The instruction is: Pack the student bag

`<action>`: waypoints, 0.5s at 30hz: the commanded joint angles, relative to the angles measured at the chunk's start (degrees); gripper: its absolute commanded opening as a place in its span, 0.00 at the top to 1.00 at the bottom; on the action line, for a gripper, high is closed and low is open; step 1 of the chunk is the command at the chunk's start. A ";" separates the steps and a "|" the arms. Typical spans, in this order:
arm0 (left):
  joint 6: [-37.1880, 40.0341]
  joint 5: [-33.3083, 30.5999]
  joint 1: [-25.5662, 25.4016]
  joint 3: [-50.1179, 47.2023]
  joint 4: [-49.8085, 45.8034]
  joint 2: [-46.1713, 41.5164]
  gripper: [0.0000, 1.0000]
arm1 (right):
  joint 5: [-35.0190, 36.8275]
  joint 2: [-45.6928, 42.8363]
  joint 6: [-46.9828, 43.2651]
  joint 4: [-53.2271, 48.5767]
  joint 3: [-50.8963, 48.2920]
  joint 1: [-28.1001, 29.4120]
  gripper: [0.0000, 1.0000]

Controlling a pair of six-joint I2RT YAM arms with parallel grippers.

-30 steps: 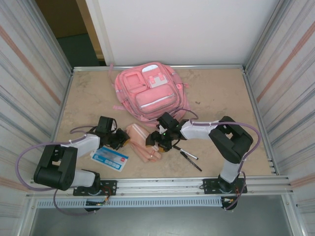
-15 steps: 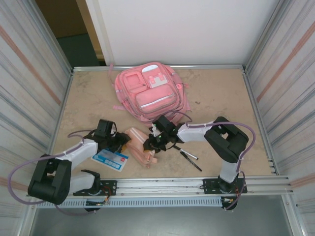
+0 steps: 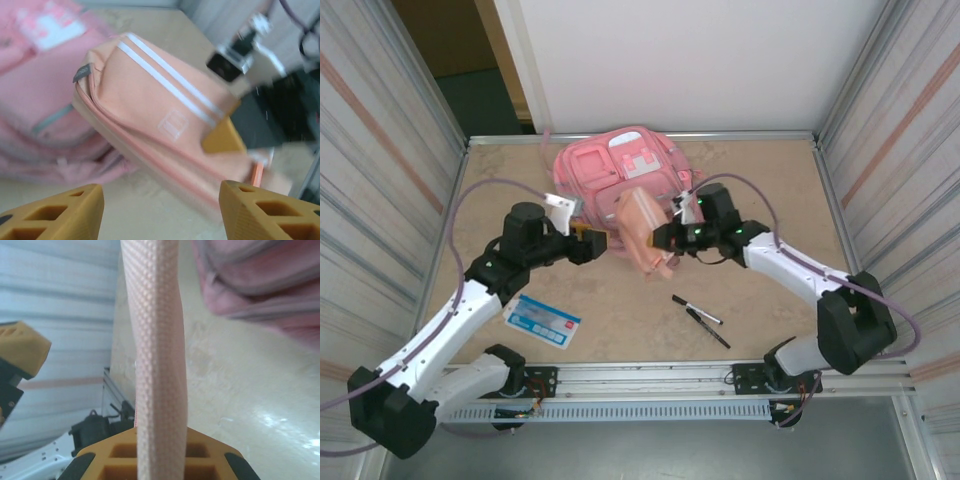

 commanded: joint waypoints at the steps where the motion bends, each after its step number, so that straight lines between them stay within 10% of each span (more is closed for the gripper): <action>1: 27.68 -2.15 -3.70 2.21 4.21 6.33 0.38 | -3.91 -4.37 -2.96 -4.02 0.69 -6.57 1.00; 15: 44.40 -23.78 -10.08 27.22 1.42 46.21 0.39 | 5.04 -19.40 -0.77 -13.52 -2.06 -31.08 1.00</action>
